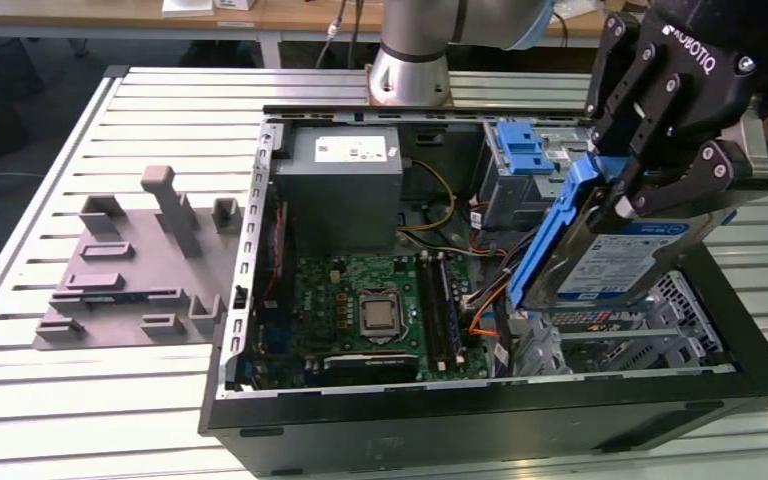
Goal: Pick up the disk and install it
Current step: 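Insert the disk into the insertion slot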
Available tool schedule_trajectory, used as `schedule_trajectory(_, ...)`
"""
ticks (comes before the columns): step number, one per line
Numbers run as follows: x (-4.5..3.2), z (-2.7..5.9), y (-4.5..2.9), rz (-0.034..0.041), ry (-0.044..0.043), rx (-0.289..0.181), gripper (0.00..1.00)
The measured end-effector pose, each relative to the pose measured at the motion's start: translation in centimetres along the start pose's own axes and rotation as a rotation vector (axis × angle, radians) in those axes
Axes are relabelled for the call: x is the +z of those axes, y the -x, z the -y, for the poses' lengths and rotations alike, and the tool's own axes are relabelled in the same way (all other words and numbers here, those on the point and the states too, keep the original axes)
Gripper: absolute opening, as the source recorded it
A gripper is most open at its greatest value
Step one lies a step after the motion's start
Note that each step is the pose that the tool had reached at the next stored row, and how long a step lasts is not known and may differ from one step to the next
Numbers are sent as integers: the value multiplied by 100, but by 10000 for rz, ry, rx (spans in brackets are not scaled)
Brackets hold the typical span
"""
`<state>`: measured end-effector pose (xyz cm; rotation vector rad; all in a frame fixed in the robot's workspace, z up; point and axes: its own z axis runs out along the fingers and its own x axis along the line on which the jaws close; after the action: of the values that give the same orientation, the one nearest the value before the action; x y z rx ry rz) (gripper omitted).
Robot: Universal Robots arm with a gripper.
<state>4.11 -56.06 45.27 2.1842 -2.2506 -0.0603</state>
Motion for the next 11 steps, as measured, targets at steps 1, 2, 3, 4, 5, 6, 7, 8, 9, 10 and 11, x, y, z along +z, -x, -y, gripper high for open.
schedule_trajectory(1, 0, 2, 0, -50, -1, 3, 36)
schedule_trajectory(2, 1, 4, 0, -91, -2, 5, 36)
schedule_trajectory(3, 1, 5, 0, -126, -4, 6, 36)
schedule_trajectory(4, 2, 8, 0, -137, -4, 5, 36)
schedule_trajectory(5, 2, 12, 0, -137, -4, 4, 36)
schedule_trajectory(6, 2, 17, 0, -139, -4, 4, 36)
schedule_trajectory(7, 2, 30, 1, -138, -4, 5, 36)
schedule_trajectory(8, 1, 47, 1, -135, -5, 5, 36)
schedule_trajectory(9, 1, 69, 2, -133, -5, 5, 36)
schedule_trajectory(10, 0, 93, 3, -132, -4, 5, 36)
schedule_trajectory(11, 0, 117, 4, -131, -4, 5, 36)
